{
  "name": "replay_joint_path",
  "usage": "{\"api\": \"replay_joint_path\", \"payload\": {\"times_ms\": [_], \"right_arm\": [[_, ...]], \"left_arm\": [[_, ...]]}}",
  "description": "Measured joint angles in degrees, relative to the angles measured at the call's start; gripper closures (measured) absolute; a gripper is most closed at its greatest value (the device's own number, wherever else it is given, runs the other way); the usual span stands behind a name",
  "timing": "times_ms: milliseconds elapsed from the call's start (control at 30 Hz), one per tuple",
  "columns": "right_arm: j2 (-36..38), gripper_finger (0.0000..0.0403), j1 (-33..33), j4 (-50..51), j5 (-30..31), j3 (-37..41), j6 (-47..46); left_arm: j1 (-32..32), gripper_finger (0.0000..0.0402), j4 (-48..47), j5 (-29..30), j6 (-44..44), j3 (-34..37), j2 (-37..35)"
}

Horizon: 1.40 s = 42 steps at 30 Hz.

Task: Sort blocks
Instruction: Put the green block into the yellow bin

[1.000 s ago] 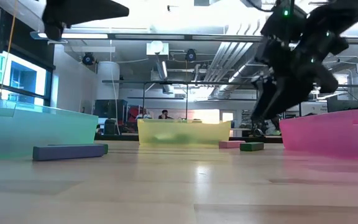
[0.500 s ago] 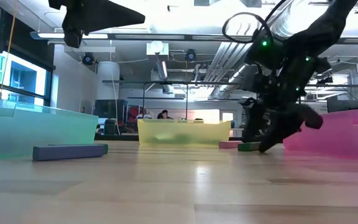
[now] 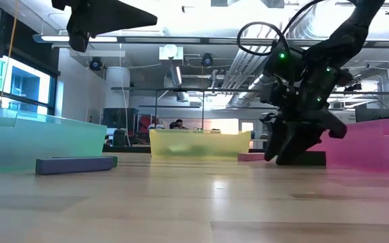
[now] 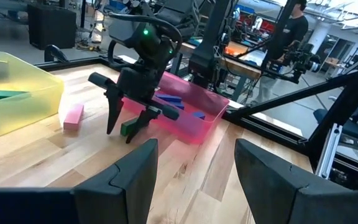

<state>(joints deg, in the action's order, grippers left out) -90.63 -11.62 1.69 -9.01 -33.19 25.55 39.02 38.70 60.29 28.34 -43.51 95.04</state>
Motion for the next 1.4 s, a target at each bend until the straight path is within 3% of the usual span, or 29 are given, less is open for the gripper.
{"api": "replay_joint_path", "payload": {"times_ms": [167,400,567,700,833,867,1067,1167,1267,1400], "right_arm": [[1.87,0.0244,0.13,1.83,2.15,-0.06,-3.68],[3.93,0.0245,-0.02,19.59,10.68,-6.41,-10.4],[3.76,0.0249,0.0,25.34,8.7,-7.13,-12.08],[3.78,0.0292,0.0,26.03,7.38,-7.13,-14.67],[3.8,0.0373,0.02,23.8,6.72,-8.52,-16.67],[3.82,0.0377,0.04,22.91,6.55,-9.13,-16.71],[3.85,0.0359,0.0,12.25,7.88,-14.59,-16.53],[3.85,0.037,-1.17,5.58,10.34,-18.05,-13.7],[3.87,0.0375,-3.55,-2.45,14.52,-20.64,-11.5],[2.99,0.0371,-8.53,-10.05,14.77,-22.58,-12.33]], "left_arm": [[0.0,0.02,0.0,0.01,0.0,0.0,0.0],[0.0,0.02,-0.22,0.04,0.13,0.0,0.0],[0.0,0.02,-0.29,0.04,0.15,0.0,0.0],[0.02,0.02,-0.35,0.04,0.13,0.0,0.0],[0.02,0.02,-0.4,0.04,0.11,0.0,0.0],[0.02,0.02,-0.4,0.04,0.11,0.0,0.0],[0.02,0.02,-0.62,0.04,0.09,0.0,0.0],[0.09,0.02,-1.56,0.04,0.63,0.0,0.0],[0.2,0.02,-2.77,-0.08,2.16,0.0,0.0],[0.2,0.02,-3.49,-1.11,3.1,0.0,0.0]]}}
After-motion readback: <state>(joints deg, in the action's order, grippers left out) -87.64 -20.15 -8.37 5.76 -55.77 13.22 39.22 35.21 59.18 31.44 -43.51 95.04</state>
